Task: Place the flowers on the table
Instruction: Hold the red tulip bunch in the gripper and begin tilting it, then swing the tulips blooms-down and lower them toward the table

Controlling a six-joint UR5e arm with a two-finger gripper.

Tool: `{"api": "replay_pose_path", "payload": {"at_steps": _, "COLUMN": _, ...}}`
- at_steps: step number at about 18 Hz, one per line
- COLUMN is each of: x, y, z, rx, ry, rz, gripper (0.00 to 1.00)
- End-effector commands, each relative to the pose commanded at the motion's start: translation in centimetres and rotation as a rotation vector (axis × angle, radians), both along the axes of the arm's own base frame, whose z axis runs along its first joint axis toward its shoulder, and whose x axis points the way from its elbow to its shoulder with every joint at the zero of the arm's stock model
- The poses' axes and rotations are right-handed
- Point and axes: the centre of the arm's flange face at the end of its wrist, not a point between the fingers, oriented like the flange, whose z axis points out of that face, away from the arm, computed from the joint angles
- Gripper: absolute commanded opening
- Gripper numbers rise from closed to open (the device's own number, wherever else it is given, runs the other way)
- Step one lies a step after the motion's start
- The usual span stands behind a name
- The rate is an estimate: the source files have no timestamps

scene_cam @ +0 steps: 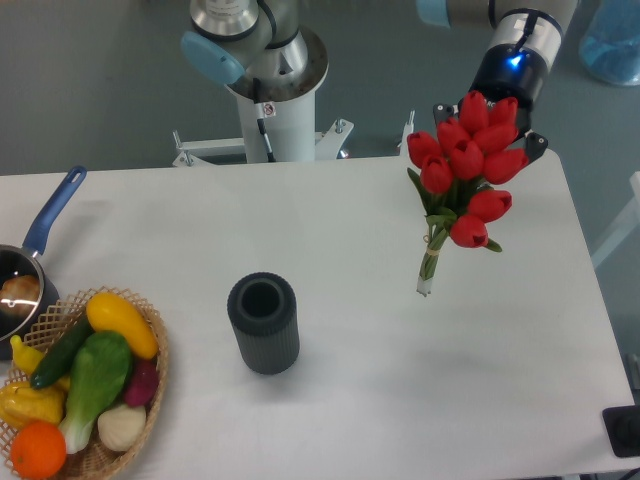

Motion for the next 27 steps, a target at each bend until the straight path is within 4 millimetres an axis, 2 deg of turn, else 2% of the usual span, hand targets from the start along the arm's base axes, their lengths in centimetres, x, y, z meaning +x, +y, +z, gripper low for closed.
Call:
{"api": "replay_pose_path", "payload": {"at_steps": 9, "x": 0.3, "y": 0.8, "z": 0.3, "rx": -0.027, "ry": 0.009, "rz": -0.005, "gripper": 0.26}}
{"api": "replay_pose_path", "payload": {"at_steps": 11, "x": 0.2, "y": 0.6, "z": 0.5, "rx": -0.125, "ry": 0.044, "rz": 0.034, "gripper": 0.26}}
{"api": "replay_pose_path", "payload": {"at_steps": 14, "x": 0.7, "y": 3.0, "z": 0.6, "rx": -0.275, "ry": 0.091, "rz": 0.044, "gripper": 0.26}}
{"api": "replay_pose_path", "payload": {"at_steps": 16, "x": 0.7, "y": 3.5, "z": -0.5, "rx": -0.414, "ry": 0.121, "rz": 0.078, "gripper": 0.26}}
{"api": "replay_pose_path", "payload": {"at_steps": 20, "x": 1.5, "y": 6.7, "z": -2.8, "rx": -0.643, "ry": 0.181, "rz": 0.085, "gripper": 0.26}}
{"api": "replay_pose_path", "payload": {"at_steps": 22, "x": 0.9, "y": 6.5, "z": -3.7, "rx": -0.736, "ry": 0.198, "rz": 0.111, "gripper": 0.26}}
{"api": "replay_pose_path", "payload": {"at_steps": 25, "x": 1.3, "y": 8.2, "z": -6.4, "rx": -0.858, "ry": 0.214, "rz": 0.096, "gripper": 0.26}}
{"api": "replay_pose_path", "payload": {"at_steps": 27, "x": 1.7, "y": 8.7, "z": -8.0, "rx": -0.954, "ry": 0.227, "rz": 0.101, "gripper": 0.26}}
